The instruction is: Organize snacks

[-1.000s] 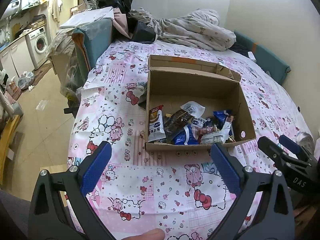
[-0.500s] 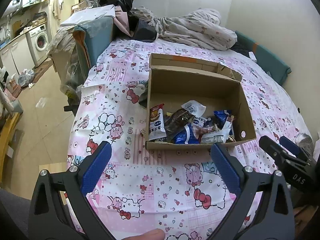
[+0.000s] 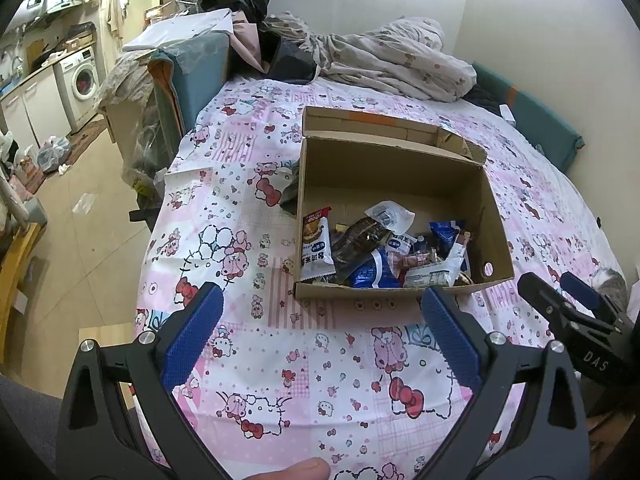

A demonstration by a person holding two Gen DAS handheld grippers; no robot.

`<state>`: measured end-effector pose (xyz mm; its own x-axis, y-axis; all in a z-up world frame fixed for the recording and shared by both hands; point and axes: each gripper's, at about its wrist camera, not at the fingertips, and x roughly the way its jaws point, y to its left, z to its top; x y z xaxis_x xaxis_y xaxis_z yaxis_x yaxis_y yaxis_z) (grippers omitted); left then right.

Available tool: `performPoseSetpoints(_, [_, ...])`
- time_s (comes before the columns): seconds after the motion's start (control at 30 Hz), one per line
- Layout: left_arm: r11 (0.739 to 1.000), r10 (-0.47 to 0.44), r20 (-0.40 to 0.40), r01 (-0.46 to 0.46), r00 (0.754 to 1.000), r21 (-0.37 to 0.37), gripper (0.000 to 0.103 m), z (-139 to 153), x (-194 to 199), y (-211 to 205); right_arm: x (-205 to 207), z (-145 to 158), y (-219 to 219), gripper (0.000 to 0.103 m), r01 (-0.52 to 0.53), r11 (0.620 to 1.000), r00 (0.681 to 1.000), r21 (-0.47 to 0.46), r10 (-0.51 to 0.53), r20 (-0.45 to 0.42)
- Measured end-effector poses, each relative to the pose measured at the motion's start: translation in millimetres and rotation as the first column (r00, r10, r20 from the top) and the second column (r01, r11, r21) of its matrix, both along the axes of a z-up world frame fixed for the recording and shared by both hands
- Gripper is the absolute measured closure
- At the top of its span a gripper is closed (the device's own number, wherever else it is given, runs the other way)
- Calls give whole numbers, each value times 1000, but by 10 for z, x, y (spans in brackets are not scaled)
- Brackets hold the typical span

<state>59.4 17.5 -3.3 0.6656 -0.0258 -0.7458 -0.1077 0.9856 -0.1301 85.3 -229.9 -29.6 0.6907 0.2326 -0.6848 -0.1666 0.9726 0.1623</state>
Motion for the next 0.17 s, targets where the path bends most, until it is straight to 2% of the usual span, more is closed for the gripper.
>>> performPoseSetpoints(0.17, [1000, 4, -1, -4, 1000, 4, 5, -12, 10, 1, 10, -3, 7, 0, 1, 1000, 1000, 14, -1, -11])
